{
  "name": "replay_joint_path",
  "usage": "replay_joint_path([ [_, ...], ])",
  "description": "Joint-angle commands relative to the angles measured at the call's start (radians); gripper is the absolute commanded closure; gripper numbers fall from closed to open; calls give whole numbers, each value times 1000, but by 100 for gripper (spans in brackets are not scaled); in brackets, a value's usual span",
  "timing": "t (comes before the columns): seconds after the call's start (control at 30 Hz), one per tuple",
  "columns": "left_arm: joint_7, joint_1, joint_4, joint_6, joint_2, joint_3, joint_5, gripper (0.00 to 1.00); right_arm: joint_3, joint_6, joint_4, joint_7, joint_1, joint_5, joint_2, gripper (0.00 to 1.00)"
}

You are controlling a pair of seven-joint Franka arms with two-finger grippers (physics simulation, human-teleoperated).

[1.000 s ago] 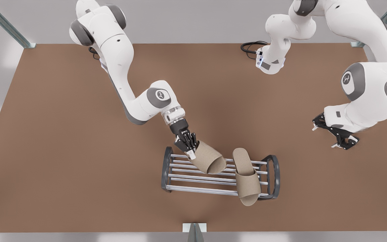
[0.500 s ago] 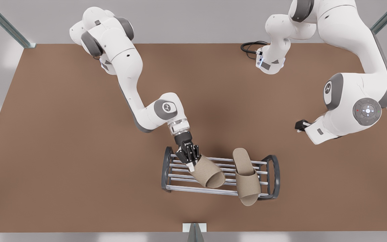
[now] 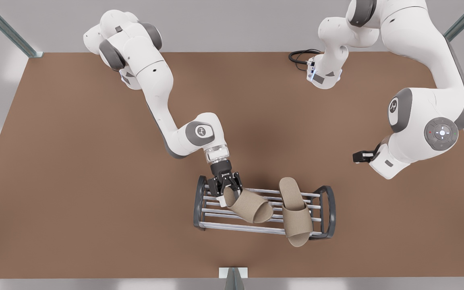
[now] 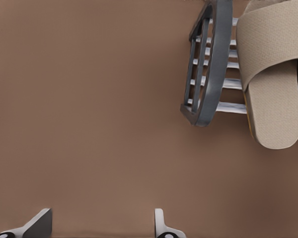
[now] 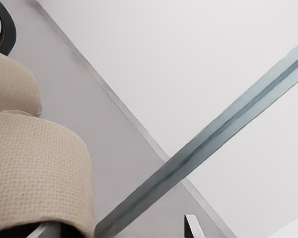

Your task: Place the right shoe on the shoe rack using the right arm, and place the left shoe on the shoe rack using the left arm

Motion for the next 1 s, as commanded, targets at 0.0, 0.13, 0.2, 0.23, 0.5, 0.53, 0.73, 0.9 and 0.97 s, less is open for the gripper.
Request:
replay_joint_path([
  [0.0, -226, -1, 0, 1, -2, 0, 1, 0, 0, -10, 1, -45, 0, 2, 3, 6],
  [0.13, -229, -1, 0, 0, -3, 2, 3, 0, 1, 4, -3, -80, 0, 28, 6, 6],
  [0.2, -230, -1, 0, -5, -11, 6, 6, 0, 1, 4, -7, -356, 0, 350, 1, 6],
  [0.23, -230, -1, 0, -9, -14, 6, 6, 0, 1, -2, -10, -379, 8, 381, 3, 6],
  [0.5, -233, -3, 0, -13, -20, 14, 6, 0, 1, 1, -24, -381, 8, 381, -2, 6],
  [0.53, -255, -4, 0, -13, -20, 14, 7, 0, 1, 0, -26, -381, 8, 378, 0, 6],
  [0.73, -275, -6, 0, -13, -20, 12, 9, 0, 1, -2, -36, -373, 8, 390, -2, 6],
  [0.9, -295, -6, -1, -13, -20, 12, 9, 0, 3, 4, -116, -375, 2, 389, -74, 6],
  [0.97, -302, -14, -1, -13, -20, 11, 10, 0, 6, 7, -197, -375, -2, 384, -140, 6],
])
